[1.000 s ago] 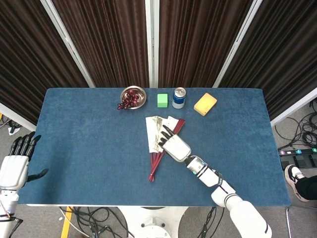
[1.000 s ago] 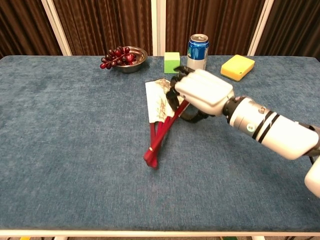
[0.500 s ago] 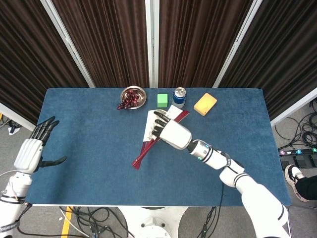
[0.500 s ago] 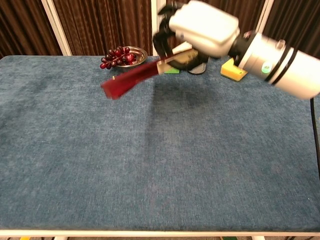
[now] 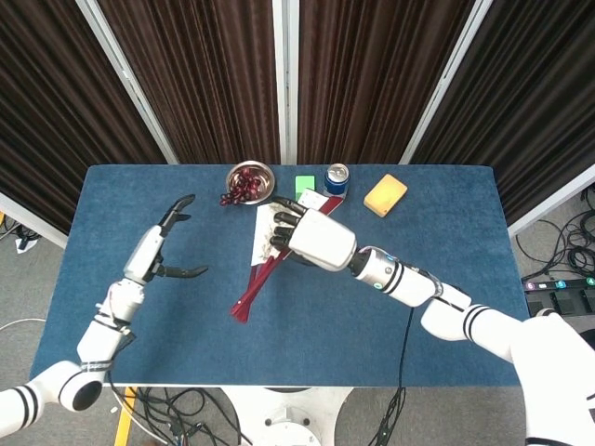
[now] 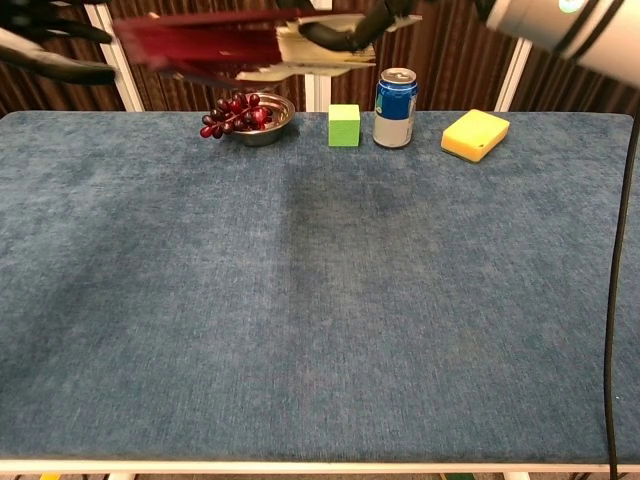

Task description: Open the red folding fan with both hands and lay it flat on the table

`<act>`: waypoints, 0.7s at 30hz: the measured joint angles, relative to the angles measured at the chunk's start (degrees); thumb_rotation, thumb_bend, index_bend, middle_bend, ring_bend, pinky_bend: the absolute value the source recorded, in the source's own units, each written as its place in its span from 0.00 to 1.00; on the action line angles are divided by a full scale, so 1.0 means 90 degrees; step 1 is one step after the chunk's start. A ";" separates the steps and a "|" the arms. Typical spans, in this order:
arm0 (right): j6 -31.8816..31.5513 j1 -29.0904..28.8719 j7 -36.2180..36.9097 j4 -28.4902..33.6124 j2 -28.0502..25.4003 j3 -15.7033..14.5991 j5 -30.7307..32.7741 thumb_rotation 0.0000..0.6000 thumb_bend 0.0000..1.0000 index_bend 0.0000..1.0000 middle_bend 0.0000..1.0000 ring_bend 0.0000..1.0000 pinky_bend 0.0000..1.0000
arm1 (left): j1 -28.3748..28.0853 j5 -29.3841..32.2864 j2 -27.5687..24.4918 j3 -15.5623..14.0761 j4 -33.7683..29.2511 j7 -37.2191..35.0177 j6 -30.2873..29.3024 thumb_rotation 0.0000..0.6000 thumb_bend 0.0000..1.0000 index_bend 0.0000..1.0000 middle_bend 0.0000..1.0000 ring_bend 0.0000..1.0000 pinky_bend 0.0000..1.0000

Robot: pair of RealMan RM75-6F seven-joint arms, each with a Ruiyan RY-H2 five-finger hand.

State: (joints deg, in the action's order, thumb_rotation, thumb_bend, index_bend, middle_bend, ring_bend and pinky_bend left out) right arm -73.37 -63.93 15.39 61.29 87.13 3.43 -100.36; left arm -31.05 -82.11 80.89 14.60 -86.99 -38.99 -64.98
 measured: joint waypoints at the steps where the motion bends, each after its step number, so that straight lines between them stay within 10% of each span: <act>1: 0.0137 -0.0047 -0.0064 0.0186 -0.0110 0.0039 0.0031 1.00 0.77 0.73 0.58 0.33 0.15 | -0.0056 0.0022 0.0114 0.0011 0.0054 0.0002 0.0027 1.00 0.00 0.21 0.19 0.09 0.19; 21: 0.1743 -0.0694 -0.0890 0.1573 -0.0617 0.0863 0.0918 1.00 0.77 0.73 0.58 0.33 0.15 | -0.0564 0.0643 0.1857 0.0427 0.0845 0.0661 -0.0366 1.00 0.00 0.32 0.31 0.16 0.26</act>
State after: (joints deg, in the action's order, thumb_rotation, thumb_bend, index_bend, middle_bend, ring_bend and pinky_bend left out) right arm -57.68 -70.17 7.38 75.44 81.58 11.20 -92.09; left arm -36.13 -76.32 97.61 18.44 -79.38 -33.04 -68.27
